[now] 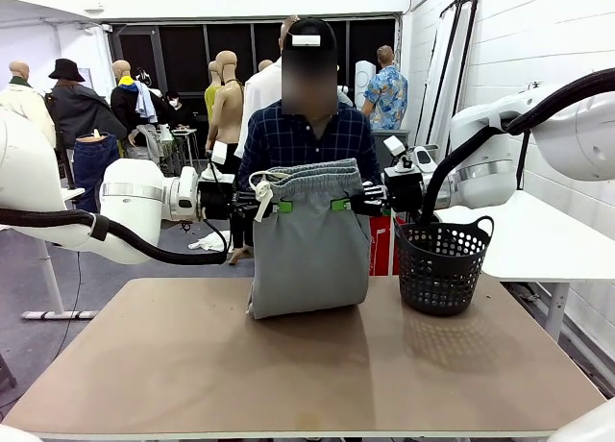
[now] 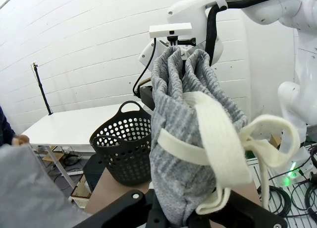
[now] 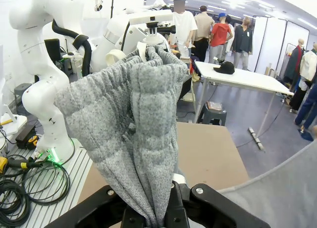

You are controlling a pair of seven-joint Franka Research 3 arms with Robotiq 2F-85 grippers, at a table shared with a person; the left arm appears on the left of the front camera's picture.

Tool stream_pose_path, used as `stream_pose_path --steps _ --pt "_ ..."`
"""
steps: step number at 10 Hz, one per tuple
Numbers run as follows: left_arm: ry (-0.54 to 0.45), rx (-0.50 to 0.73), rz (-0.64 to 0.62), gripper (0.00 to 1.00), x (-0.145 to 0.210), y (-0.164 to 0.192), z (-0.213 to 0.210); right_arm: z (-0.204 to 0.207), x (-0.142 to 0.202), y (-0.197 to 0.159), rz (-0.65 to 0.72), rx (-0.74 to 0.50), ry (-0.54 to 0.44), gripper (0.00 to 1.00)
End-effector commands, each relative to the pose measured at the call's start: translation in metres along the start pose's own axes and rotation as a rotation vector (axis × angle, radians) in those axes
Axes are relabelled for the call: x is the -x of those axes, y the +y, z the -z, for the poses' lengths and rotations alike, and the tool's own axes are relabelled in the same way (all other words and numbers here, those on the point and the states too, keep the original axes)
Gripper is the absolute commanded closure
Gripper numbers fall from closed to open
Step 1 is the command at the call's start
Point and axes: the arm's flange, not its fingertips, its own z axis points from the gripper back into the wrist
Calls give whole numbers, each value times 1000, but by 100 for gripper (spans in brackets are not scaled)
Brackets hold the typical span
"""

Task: Fold the training pants.
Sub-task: Release the ends of the Training pants and then grab the overlapped ends.

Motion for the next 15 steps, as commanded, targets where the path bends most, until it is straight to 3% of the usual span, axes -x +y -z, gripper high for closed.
stream_pose_path --steps 1,15 --pt "-26 -17 16 100 0 -3 -2 1 -2 1 -2 -6 -4 100" --pt "-26 -17 16 100 0 -3 -2 1 -2 1 -2 -6 -4 100"
